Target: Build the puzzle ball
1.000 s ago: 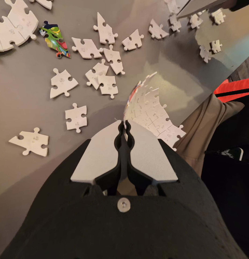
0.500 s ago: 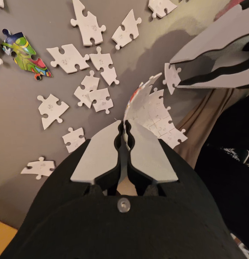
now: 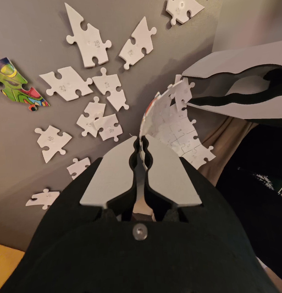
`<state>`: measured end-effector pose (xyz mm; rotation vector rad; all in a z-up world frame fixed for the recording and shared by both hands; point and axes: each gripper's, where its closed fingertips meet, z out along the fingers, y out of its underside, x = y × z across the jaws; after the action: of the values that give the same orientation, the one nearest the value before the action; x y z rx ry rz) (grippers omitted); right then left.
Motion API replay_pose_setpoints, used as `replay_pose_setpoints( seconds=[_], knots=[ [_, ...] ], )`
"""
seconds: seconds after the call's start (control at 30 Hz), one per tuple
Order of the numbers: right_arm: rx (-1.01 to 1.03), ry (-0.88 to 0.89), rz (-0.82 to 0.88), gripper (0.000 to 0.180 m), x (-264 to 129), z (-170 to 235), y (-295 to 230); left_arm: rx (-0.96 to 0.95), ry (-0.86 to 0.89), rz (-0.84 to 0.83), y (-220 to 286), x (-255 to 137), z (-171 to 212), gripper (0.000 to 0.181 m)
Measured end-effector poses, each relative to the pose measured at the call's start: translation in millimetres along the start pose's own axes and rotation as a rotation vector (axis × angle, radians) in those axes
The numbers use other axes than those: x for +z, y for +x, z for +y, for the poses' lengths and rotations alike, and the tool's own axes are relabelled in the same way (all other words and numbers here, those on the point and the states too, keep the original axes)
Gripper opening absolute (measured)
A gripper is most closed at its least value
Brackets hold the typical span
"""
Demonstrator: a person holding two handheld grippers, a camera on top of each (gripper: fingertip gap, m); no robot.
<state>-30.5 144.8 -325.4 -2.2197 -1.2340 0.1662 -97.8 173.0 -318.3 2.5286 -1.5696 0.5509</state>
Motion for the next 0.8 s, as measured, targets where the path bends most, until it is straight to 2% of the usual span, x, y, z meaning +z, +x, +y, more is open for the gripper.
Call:
replay_pose_setpoints(
  seconds=[0.23,0.4,0.67,0.8],
  knots=[
    [-0.013,-0.008,0.042,0.029,0,0,2,-0.015,-0.041,0.001,-3,3,-2,0.004],
    [-0.002,-0.003,0.050,0.041,0,0,4,-0.013,-0.049,-0.005,-1,4,-5,0.004],
    [0.040,0.070,-0.055,0.014,-16,0,2,-0.016,-0.063,-0.008,-1,8,-6,0.006],
    [0.056,0.036,-0.093,0.027,-14,14,9,-0.014,-0.063,-0.013,-1,8,-6,0.006]
  ],
)
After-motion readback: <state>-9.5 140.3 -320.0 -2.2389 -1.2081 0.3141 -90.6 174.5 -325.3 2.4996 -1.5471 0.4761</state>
